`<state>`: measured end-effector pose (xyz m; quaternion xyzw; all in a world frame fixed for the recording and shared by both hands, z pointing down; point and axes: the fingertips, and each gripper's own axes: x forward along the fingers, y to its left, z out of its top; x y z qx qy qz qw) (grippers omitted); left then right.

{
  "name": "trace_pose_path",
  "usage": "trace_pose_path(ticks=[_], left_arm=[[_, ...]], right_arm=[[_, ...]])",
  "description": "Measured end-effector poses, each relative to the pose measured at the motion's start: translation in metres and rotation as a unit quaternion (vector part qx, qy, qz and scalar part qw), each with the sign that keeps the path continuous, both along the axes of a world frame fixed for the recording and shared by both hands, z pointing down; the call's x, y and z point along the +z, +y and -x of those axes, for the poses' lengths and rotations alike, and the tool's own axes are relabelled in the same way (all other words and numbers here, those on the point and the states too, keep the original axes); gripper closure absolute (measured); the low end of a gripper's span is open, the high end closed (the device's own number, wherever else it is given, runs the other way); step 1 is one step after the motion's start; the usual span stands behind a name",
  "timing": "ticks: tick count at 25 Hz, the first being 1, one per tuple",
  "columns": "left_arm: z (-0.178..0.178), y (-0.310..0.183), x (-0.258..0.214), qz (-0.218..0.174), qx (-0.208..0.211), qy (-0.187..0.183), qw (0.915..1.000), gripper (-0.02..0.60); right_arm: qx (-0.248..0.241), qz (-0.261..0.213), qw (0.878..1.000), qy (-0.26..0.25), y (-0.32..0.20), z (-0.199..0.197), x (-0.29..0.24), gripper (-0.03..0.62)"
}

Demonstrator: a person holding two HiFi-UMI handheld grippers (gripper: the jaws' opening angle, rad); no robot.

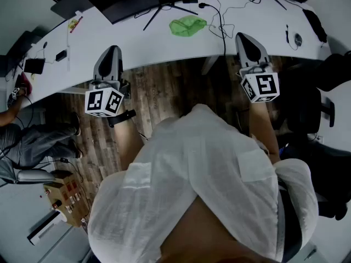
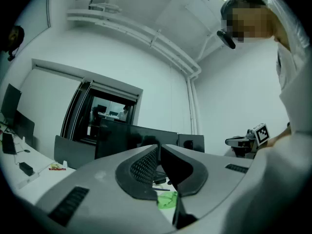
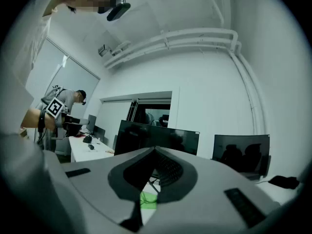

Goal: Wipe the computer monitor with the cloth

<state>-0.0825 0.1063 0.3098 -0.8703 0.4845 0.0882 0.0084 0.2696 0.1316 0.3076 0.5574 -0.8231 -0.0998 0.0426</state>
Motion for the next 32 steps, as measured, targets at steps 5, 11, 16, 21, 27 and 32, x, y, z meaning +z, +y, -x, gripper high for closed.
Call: trace_pose_path(ticks=[5,11,16,21,27,32], left_arm=[[0.013,-0.001,0.003,0.002,0.003,0.006,1.0000,0.555],[0.019,-0.005,0.011,0.006,0.012,0.012,0.9998,0.555],[0.030,-0.010,0.029,0.025,0.018,0.014,0.9994,0.556],[0.036,-0.007,0.048,0.040,0.029,0.014,0.9987,0.555],[0.043,-0.003,0.056,0.046,0.033,0.018,0.9982,0.555],[0.051,-0.015,0.056,0.046,0.027,0.020,0.9984,0.555]], right_arm=[[0.000,0.000,1.000,0.001,0.000,0.016,0.001,0.594],[-0.036,-0.015,0.999,-0.036,0.002,0.033,-0.006,0.592],[-0.020,0.005,0.999,-0.041,0.002,0.037,0.007,0.581],[0.015,0.020,0.998,-0.064,0.014,0.021,0.020,0.577],[0.032,0.047,0.997,-0.050,0.015,0.022,0.041,0.577],[0.011,0.076,0.996,-0.038,-0.007,0.036,0.056,0.565]])
